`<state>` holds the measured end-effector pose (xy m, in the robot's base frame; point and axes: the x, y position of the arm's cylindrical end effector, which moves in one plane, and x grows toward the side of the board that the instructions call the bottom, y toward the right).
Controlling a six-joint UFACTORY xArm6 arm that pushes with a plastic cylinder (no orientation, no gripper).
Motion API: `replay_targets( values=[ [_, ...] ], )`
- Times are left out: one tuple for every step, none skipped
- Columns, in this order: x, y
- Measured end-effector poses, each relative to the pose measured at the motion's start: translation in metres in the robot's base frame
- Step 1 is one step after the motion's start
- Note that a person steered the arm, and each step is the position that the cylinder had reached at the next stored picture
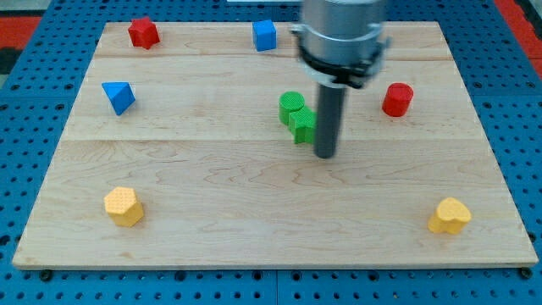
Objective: Slide the red circle towards the red star
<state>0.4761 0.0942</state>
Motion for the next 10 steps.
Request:
replay_targets(
  values=[
    [0.004,0.048],
    [-0.032,0.082],
    [-0.066,0.101],
    [-0.077,0.07],
    [-0.1,0.06],
    [-0.114,0.109],
    [-0.119,0.128],
    [-0.144,0.135],
    [-0.15,0.106],
    [-0.147,0.051]
  ],
)
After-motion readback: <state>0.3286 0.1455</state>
